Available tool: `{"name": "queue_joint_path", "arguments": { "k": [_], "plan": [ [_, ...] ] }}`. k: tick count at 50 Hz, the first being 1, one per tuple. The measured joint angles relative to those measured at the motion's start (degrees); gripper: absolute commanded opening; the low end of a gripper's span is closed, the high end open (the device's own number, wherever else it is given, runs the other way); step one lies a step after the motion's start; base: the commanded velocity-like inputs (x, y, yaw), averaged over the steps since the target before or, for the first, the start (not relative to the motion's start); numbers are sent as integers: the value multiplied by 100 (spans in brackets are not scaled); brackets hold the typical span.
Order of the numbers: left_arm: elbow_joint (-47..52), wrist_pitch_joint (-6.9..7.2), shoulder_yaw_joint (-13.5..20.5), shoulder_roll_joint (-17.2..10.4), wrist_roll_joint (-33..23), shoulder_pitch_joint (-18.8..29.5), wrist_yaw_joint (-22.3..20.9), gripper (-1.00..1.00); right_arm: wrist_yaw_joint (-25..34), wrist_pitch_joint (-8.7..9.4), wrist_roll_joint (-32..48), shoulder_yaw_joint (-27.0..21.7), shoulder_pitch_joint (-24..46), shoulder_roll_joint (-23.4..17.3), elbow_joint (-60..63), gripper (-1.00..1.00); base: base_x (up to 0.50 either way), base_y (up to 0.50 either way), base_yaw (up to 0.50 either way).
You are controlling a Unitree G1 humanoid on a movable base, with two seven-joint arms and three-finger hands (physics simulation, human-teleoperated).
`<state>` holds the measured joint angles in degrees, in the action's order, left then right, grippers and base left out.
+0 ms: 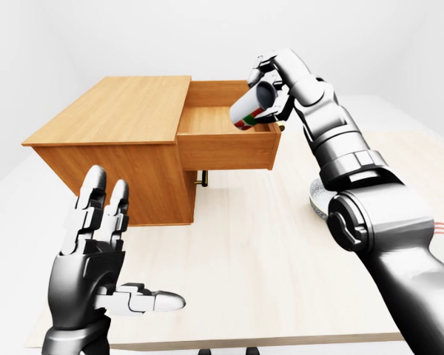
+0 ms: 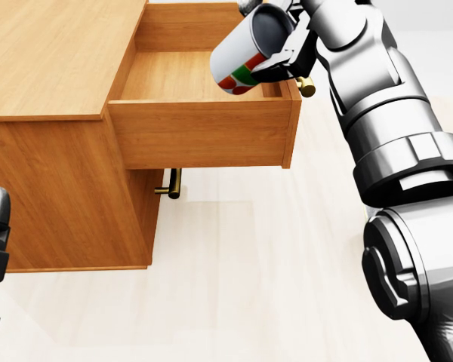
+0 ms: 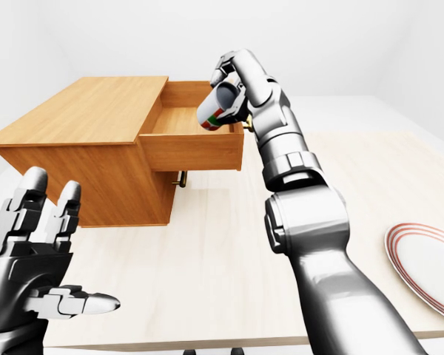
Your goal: Put the ketchup in the top drawer of the cabinet.
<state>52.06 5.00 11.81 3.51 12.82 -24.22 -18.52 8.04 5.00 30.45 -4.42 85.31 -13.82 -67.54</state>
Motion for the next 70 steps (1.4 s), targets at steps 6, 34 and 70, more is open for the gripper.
{"name": "queue_joint_path", "arguments": {
  "k": [6,34,70],
  "plan": [
    [14,0,23,5,13,12,-4,100,-17,0,29,0,-49,29,-10,-100,0,0,0],
    [2,0,-17,16,-28,-14,-26,100,-177,0,-64,-47,-87,47,24,100,0,0,0],
    [-29,0,14,-8,-12,54,16,100,-24,0,-70,-15,150,-184,172,100,0,0,0]
  ]
}}
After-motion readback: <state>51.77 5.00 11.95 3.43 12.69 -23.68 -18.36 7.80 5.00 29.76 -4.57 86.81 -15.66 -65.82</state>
